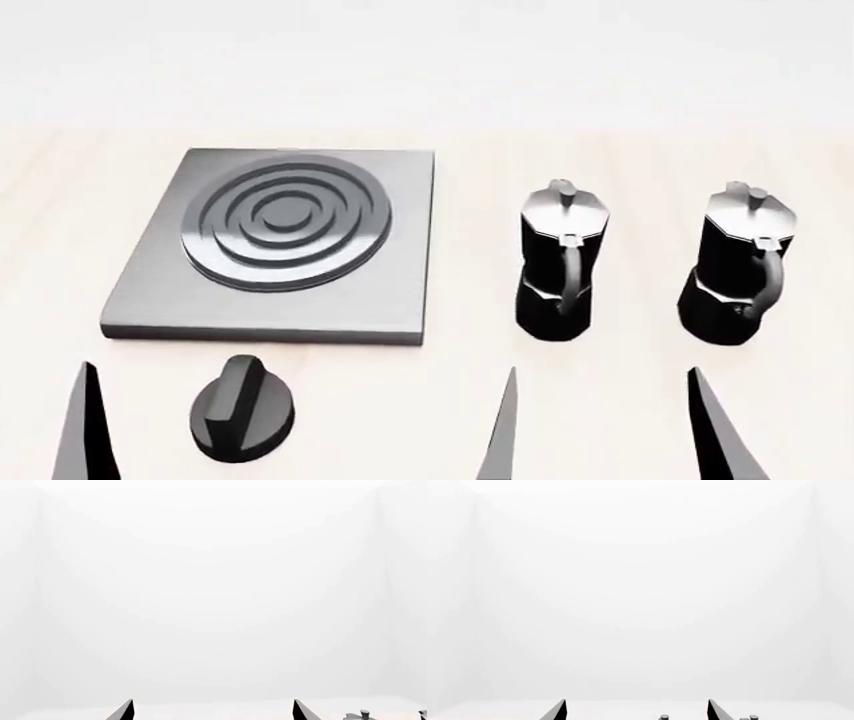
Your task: Put both moka pots on the stove.
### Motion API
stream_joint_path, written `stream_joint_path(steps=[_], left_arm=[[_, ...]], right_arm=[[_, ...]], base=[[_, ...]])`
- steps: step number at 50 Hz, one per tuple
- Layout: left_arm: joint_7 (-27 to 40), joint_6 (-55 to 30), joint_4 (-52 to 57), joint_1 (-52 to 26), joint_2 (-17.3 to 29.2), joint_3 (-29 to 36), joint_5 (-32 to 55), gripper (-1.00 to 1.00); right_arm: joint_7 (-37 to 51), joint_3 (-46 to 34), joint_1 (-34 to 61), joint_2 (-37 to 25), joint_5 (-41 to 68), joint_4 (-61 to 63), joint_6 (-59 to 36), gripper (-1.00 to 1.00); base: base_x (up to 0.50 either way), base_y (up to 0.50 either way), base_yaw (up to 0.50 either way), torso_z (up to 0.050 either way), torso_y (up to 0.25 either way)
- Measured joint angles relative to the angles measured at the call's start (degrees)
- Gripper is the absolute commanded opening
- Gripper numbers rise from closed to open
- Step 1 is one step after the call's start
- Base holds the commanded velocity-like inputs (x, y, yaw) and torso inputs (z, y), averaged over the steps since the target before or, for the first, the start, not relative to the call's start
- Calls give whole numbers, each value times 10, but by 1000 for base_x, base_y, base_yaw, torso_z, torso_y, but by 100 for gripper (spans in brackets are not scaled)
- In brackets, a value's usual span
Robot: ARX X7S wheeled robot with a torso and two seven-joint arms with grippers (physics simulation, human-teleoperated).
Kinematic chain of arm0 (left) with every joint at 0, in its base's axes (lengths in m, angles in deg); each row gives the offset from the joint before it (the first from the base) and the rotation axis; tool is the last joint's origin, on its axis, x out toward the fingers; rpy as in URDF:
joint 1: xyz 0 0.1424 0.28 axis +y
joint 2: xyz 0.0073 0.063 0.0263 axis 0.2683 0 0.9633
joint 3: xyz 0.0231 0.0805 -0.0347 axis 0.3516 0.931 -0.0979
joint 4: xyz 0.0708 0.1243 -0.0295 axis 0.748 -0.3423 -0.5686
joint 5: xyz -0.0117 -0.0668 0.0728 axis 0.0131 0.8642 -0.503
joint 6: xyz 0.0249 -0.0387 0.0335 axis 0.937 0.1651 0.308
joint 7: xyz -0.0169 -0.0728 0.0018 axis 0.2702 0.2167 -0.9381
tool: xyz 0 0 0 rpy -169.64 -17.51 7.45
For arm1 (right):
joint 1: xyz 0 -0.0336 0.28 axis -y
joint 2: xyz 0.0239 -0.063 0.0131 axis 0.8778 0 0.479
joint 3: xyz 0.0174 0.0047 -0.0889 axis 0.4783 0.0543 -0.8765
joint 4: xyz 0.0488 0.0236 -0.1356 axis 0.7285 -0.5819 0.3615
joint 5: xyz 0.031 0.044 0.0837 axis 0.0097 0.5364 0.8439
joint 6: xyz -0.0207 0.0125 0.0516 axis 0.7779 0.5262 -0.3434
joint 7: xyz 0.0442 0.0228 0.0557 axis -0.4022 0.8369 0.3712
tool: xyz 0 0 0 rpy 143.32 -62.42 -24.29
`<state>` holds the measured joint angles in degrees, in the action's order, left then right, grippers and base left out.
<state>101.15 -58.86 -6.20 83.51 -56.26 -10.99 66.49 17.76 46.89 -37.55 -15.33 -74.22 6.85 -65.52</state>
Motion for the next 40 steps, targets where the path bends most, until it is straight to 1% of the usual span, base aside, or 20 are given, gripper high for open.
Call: stream_joint_path(steps=[19, 29, 40], left_arm=[[12, 0, -1, -3, 11, 6, 6, 100], [19, 3, -4, -4, 16, 11, 8, 100], [24, 6, -7, -5, 22, 16, 10, 100]], right_arm=[[9, -4, 3, -7, 3, -2, 1, 100], [14, -7, 3, -10, 1, -5, 5, 100], [18, -11, 4, -14, 2, -7, 5, 100]], base=[[211, 0, 0, 0, 1], [7, 0, 0, 0, 0], [0, 231, 0, 0, 0]])
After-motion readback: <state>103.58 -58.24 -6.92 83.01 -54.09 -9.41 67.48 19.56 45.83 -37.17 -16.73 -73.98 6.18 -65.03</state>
